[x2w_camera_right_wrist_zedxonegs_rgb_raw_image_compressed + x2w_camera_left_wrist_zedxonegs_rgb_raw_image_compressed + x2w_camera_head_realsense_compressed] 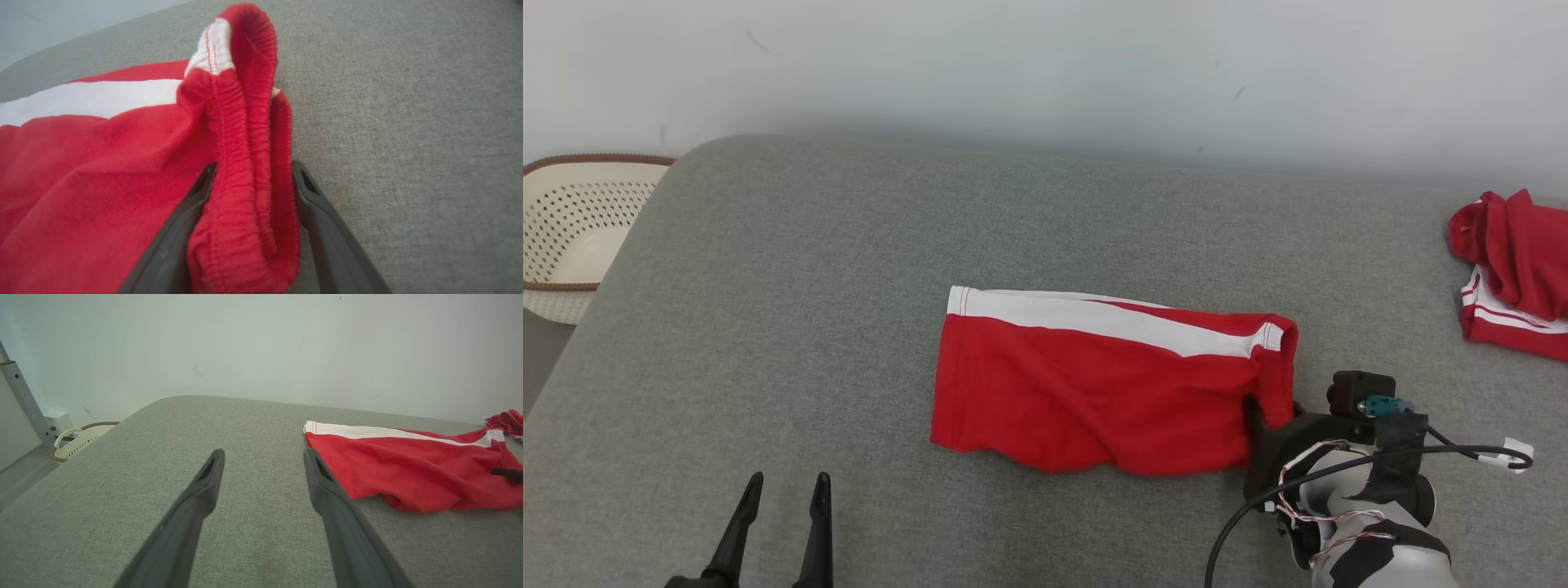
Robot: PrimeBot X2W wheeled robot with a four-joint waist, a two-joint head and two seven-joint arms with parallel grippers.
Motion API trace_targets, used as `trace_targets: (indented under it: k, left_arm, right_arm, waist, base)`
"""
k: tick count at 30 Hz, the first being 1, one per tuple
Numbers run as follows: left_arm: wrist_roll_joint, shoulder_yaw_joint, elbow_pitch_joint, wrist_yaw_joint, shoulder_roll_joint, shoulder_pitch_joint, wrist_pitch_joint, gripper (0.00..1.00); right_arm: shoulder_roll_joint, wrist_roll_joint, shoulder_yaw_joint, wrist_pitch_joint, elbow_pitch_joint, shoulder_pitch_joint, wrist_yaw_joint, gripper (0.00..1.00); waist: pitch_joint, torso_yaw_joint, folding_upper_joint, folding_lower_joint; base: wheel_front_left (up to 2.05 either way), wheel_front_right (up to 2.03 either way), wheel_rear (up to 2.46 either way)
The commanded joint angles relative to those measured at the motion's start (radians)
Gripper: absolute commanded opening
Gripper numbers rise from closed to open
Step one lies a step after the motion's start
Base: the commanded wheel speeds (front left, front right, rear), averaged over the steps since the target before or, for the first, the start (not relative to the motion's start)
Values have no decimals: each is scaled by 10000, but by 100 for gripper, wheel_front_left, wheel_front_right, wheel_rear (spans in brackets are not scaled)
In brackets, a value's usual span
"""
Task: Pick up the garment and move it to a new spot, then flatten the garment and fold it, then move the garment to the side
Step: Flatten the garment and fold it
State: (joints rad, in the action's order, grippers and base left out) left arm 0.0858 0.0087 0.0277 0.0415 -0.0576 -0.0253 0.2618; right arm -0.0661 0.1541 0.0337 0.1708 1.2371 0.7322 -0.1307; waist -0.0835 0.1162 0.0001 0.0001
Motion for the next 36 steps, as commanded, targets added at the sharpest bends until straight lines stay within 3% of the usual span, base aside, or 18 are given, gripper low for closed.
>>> trace_targets:
  k: [1, 5, 14, 18, 27, 31, 36]
  left_arm:
    - [-24, 55, 41, -6, 2, -56, 41, 100]
    - [-51, 124, 83, -5, 8, 8, 41, 100]
    - [-52, 219, 41, -31, 29, 335, 41, 100]
    - [6, 237, -39, -57, 41, 467, 41, 100]
    - [27, 123, 2, -9, 51, 396, 41, 100]
    - [0, 57, 50, 19, 55, 315, 41, 100]
    - [33, -33, 116, 71, 58, 268, 41, 100]
  right_arm:
    - [103, 119, 132, 69, 82, 38, -1, 0]
    - [-37, 349, 434, 272, 121, 28, -1, 0]
    - [-1550, 1139, 658, 339, 119, -325, 2, 0]
    - [-1557, 1799, 995, -21, -297, -377, 2, 0]
    - [-1229, 4316, 2352, -1433, -2741, -845, 0, 0]
    - [-1455, 5697, 3201, -2201, -4421, -1178, -1, 0]
    - [-1824, 6611, 4076, -2682, -5965, -1517, -1, 0]
  waist:
    - [24, -26, -1, -1]
    - [124, -110, -1, -1]
    - [432, -357, -1, -1]
    - [502, -530, -1, -1]
    - [495, -694, -1, -1]
    - [475, -643, -1, -1]
    - [447, -423, -1, -1]
  base:
    - [0, 0, 0]
    - [0, 0, 0]
    - [0, 0, 0]
    - [0, 0, 0]
    - [0, 0, 0]
    - [0, 0, 0]
    - [0, 0, 0]
